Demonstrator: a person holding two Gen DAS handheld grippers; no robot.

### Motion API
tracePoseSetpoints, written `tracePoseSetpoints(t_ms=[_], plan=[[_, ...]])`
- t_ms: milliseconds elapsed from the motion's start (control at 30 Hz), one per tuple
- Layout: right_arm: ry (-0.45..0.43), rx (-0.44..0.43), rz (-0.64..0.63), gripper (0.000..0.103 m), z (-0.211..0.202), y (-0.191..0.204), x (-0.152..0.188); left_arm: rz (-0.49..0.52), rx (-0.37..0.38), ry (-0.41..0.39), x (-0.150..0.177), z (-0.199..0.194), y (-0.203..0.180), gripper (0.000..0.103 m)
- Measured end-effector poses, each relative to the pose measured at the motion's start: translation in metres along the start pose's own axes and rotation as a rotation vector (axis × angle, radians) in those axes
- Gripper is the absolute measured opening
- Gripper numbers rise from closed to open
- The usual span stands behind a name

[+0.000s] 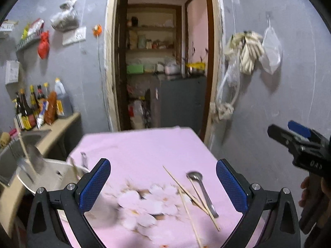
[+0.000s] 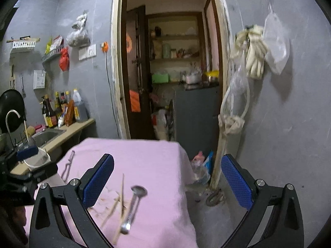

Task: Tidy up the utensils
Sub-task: 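Move both tools away from the caddy back over the table, then grasp the silver spoon with the right tool while the left tool grasps a chopstick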

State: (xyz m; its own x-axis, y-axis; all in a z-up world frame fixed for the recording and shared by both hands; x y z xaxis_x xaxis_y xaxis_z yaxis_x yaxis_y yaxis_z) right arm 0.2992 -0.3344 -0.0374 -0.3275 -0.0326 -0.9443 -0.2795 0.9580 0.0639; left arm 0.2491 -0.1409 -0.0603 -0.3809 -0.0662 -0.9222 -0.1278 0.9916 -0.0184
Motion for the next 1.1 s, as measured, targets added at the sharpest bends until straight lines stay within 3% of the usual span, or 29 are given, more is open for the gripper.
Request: tracePoseSetpoints(t_ms=[300,500,767,833,933,1100], plan=[[0.192,-0.151,0.057,0.102,0.073,-0.008,0.055,-0.030,-0.049,0.196,0.043,0.059,-0.013,0.102],[0.324,-0.244,0.101,0.101,0.116,0.003,0.096,-0.098,-0.019,0.352,0.070,0.090,-0.001,0.083],[0.460,-0.349,0.146,0.058,0.154,0.017,0.139,-0.162,0.073,0.464,0.094,0.109,-0.002,0.060],[0.493,-0.393,0.164,0.053,0.159,0.020,0.147,-0.167,0.101,0.489,0.096,0.112,-0.004,0.053],[0.526,-0.433,0.184,0.031,0.167,0.026,0.155,-0.169,0.141,0.505,0.097,0.117,-0.006,0.047],[0.554,-0.473,0.215,0.019,0.177,0.034,0.161,-0.187,0.206,0.542,0.094,0.126,-0.004,0.033]])
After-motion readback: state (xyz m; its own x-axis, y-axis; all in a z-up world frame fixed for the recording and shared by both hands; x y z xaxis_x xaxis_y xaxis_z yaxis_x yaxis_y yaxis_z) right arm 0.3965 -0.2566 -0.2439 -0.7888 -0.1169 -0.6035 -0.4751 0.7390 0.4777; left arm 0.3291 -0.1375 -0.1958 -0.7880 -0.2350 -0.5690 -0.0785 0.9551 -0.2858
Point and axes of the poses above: each gripper's, at about its wrist camera, not at the fingertips, and z roughly the way its jaws point, y to its left, x to its underside, the point moved 3 cm from there along z, roughly the way its jaws point, and after that the axes turned 4 degrees about -y, right-handed, at the moved point
